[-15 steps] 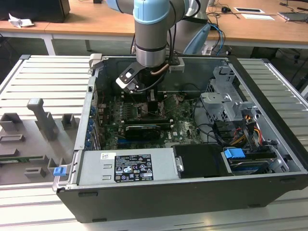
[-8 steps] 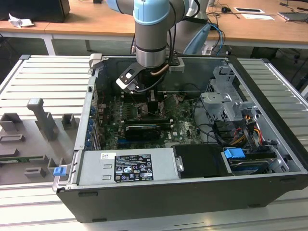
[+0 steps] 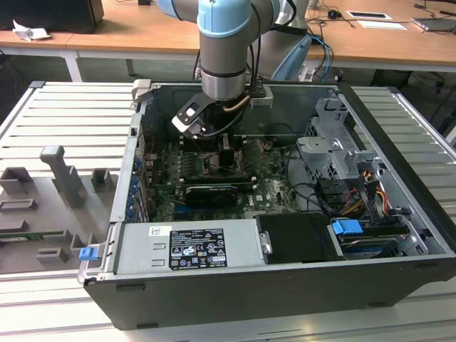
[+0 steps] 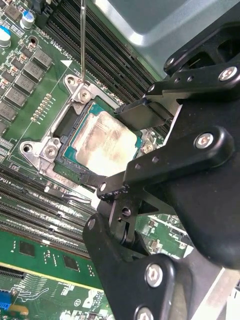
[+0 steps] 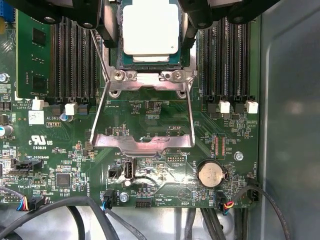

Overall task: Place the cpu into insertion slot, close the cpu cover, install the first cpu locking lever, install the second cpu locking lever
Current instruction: 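Place the cpu into insertion slot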

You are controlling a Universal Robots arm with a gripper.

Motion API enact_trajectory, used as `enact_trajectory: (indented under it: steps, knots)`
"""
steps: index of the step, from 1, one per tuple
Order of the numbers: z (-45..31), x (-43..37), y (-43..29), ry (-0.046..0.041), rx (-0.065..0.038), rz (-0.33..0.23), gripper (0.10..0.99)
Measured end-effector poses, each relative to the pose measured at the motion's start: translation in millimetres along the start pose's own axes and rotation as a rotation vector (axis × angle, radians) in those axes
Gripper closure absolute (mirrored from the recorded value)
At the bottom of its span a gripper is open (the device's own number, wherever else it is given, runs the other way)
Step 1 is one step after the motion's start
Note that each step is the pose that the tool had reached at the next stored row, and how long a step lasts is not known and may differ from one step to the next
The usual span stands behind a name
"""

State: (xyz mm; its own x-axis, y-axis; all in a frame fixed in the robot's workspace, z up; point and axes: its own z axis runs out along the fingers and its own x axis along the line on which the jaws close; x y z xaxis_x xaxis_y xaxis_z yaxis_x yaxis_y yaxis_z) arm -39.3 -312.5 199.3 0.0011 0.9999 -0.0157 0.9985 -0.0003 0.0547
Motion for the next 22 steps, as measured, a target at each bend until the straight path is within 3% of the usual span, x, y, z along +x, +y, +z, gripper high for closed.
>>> enact_trajectory:
  steps: [5,6,13,17,19,20,22]
  knots:
    - [0.0,-0.1,0.0,-0.0015,0.000,0.000,0.486]
    - [0.0,0.0,0.0,-0.0014,0.000,0.000,0.553]
    - [-0.9,0.0,0.1,-0.0009,0.000,0.000,0.553]
    - [-0.8,0.0,0.0,-0.0050,0.000,0.000,0.553]
    - [-0.6,-0.1,0.0,-0.0063,0.000,0.000,0.541]
    - [-0.6,-0.1,0.0,-0.0063,0.000,0.000,0.475]
    - [-0.5,0.0,0.1,-0.0061,0.000,0.000,0.475]
